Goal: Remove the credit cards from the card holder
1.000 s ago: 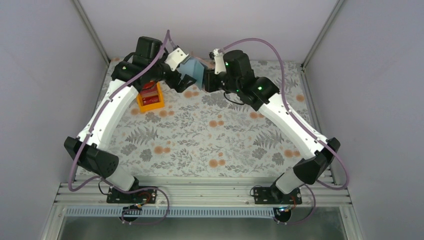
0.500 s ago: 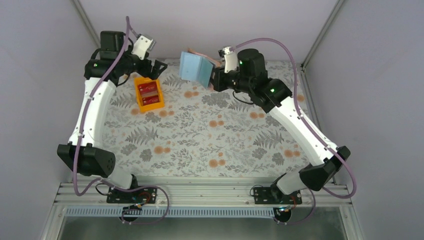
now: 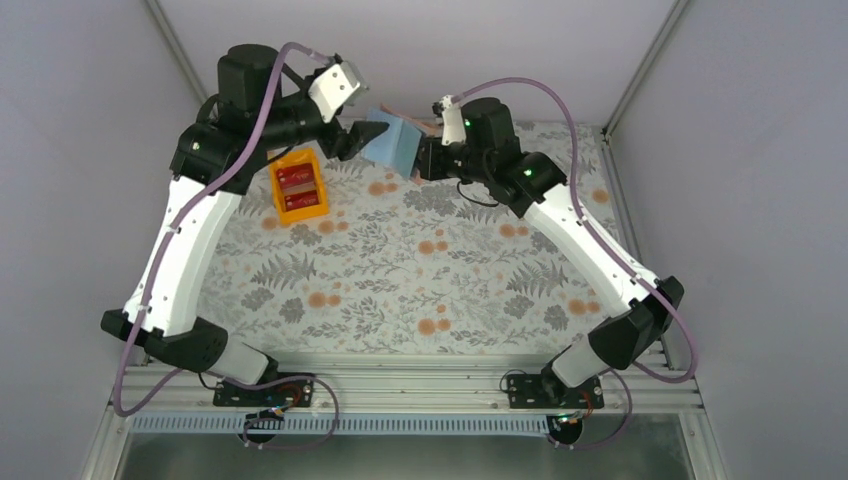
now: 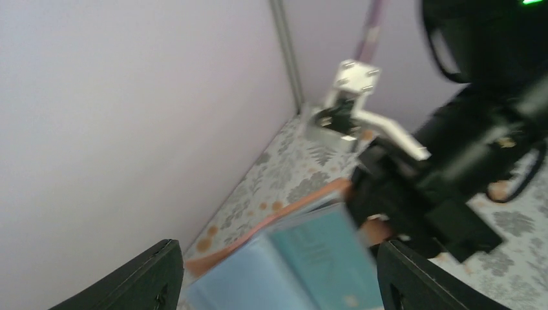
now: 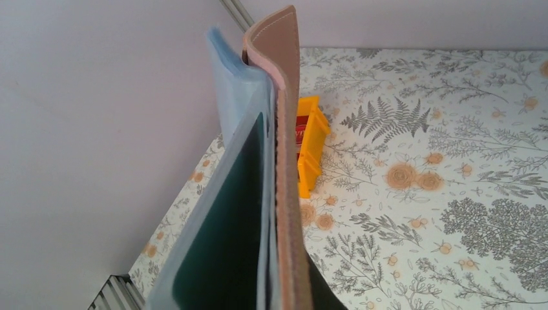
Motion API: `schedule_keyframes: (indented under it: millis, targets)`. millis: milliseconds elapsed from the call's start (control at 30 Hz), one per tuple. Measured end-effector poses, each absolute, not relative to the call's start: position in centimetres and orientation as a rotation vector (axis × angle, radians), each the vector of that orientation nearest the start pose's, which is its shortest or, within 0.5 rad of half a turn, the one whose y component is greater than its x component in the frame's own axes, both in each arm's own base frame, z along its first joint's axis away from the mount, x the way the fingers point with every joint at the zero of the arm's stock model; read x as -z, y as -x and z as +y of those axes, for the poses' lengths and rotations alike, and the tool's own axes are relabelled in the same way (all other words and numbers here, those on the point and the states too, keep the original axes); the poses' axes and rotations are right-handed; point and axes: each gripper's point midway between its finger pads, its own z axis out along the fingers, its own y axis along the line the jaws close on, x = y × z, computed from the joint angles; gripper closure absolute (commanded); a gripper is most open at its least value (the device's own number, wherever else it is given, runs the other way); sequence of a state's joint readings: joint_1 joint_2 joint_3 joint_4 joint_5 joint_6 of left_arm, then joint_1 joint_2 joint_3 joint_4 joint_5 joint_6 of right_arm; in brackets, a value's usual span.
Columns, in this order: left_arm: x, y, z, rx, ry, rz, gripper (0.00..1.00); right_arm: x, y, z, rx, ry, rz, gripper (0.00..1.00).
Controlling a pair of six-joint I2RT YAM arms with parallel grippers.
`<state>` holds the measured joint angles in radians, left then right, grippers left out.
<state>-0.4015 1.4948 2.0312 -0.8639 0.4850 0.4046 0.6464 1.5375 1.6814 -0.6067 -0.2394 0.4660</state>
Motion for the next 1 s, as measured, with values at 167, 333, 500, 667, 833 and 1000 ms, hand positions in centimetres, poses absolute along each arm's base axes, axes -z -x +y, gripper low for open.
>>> schedule_keyframes:
  millis: [167,333,500,667,833,1000]
  targets:
    - [-46.8,-30.6,-25.5,0.531,-1.134,1.55,0.06,-36.5,-34.4,31.1,-0.939,0.332,2.127,0.96]
    - [-41.4,-32.5,-27.7,0.483,-1.164,1.695,0.0,-36.8,-34.3,31.4,-0.972,0.322,2.118,0.96]
    - [-39.4,-34.3,-28.2,0.379,-1.146,1.754,0.0,-36.5,-34.8,31.1,-0.971,0.298,2.132,0.96]
    - [-38.7,-35.2,-27.7,0.297,-1.123,1.773,0.0,-35.8,-35.0,31.3,-0.969,0.295,2.149,0.96]
    - [-38.3,-36.6,-26.3,0.178,-1.089,1.793,0.0,-35.7,-35.1,31.2,-0.969,0.294,2.153,0.96]
    - [-38.4,-38.3,-24.0,0.12,-1.031,1.817,0.0,-36.2,-34.9,31.0,-0.991,0.302,2.142,0.96]
